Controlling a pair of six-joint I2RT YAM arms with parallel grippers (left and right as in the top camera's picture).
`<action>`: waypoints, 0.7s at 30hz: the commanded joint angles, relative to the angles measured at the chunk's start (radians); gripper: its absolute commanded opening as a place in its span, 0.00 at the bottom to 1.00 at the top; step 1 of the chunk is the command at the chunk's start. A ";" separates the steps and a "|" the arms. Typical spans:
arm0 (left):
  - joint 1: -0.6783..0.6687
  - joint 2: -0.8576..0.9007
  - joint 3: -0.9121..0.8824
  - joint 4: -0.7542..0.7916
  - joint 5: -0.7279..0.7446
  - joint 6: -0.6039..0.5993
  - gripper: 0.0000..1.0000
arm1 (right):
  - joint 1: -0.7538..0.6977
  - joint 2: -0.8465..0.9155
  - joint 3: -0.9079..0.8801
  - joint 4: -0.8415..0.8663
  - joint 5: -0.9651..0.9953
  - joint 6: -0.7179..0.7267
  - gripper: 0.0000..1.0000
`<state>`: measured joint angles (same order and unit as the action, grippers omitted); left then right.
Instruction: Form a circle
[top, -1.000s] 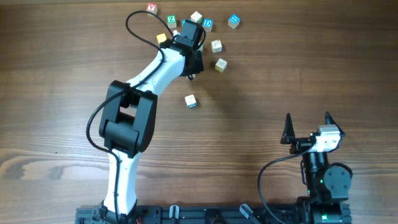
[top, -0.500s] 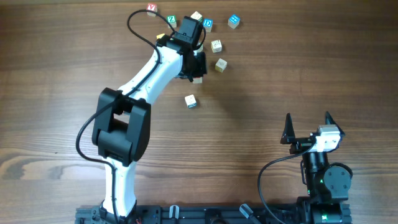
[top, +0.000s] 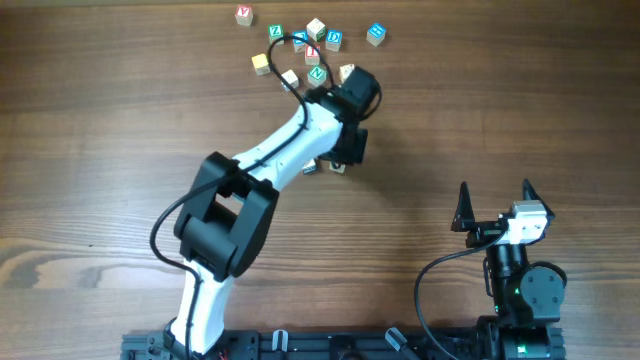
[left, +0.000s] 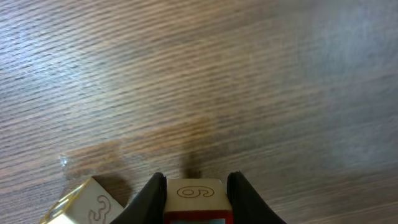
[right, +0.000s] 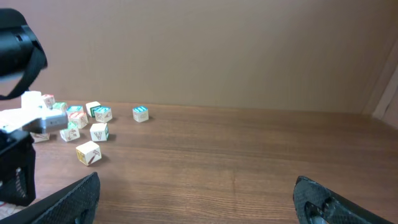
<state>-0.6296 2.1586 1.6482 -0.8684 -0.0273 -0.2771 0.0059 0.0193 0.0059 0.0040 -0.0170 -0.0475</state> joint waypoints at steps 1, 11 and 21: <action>-0.008 -0.019 -0.008 0.011 -0.069 0.064 0.24 | 0.004 -0.005 -0.001 0.003 0.016 -0.005 1.00; 0.018 -0.017 -0.015 0.010 -0.076 0.031 0.28 | 0.004 -0.005 -0.001 0.003 0.016 -0.005 1.00; 0.019 -0.017 -0.074 0.050 -0.083 0.031 0.28 | 0.004 -0.005 -0.001 0.003 0.016 -0.005 1.00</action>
<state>-0.6151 2.1586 1.6047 -0.8345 -0.0856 -0.2447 0.0059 0.0193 0.0059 0.0040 -0.0170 -0.0475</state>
